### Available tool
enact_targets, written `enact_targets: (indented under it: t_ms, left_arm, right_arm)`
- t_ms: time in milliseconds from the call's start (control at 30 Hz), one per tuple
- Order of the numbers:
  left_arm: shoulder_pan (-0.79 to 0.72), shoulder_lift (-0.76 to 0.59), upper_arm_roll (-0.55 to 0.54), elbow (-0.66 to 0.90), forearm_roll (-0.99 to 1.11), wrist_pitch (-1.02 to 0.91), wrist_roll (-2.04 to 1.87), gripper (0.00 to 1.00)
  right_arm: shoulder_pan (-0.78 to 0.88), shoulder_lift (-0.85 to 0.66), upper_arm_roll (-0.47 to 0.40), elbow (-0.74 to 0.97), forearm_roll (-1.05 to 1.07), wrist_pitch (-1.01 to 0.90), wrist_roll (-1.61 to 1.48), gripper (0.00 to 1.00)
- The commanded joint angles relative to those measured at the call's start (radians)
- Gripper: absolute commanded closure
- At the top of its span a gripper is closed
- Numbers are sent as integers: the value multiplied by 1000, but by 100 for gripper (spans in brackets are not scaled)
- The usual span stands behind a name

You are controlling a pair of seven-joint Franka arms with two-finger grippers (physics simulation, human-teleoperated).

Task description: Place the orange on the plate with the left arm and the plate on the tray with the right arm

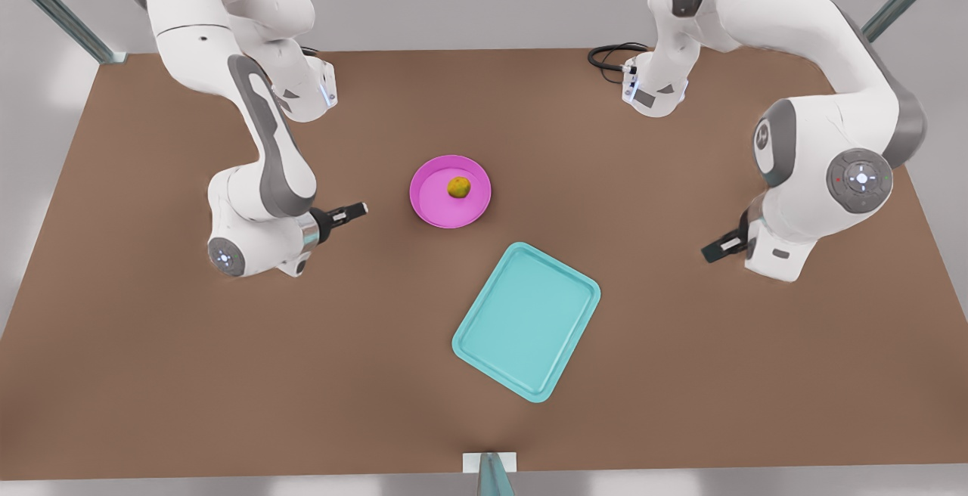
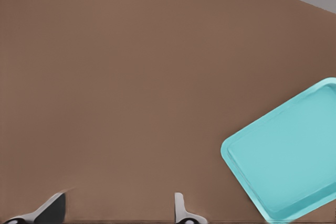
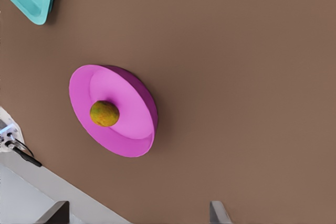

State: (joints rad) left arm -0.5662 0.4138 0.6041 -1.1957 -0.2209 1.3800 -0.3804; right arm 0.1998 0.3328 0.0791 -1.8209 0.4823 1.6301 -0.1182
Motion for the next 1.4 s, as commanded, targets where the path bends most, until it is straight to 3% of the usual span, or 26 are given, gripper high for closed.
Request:
enact_targets:
  t_ms: [0,33,67,167,300,500,1100,1233,1367]
  left_arm:
    - [460,-101,-625,-10,283,-177,371,0]
    - [494,-182,-681,-128,315,-56,374,0]
    - [467,-237,-598,-211,223,25,368,0]
    - [480,-182,-587,-151,215,-6,379,0]
    - [479,-147,-586,-148,215,-7,374,0]
    - [480,-144,-584,-151,216,-10,383,0]
    - [480,-145,-584,-151,219,-30,382,0]
    - [480,-144,-584,-150,219,-29,382,0]
    - [482,-142,-584,-150,218,-24,382,0]
  right_arm:
    - [62,-14,10,-90,78,402,-6,0]
    - [105,-15,11,-126,114,476,-6,0]
    - [153,-11,11,-141,133,530,-6,0]
    - [176,-46,15,-278,134,689,-133,0]
    - [130,-74,16,-367,136,686,-321,0]
    - [145,-15,82,-385,139,677,-324,0]
    - [247,104,82,-382,139,728,-321,0]
    - [247,112,82,-379,139,725,-324,39]
    - [237,114,82,-377,139,717,-363,56]
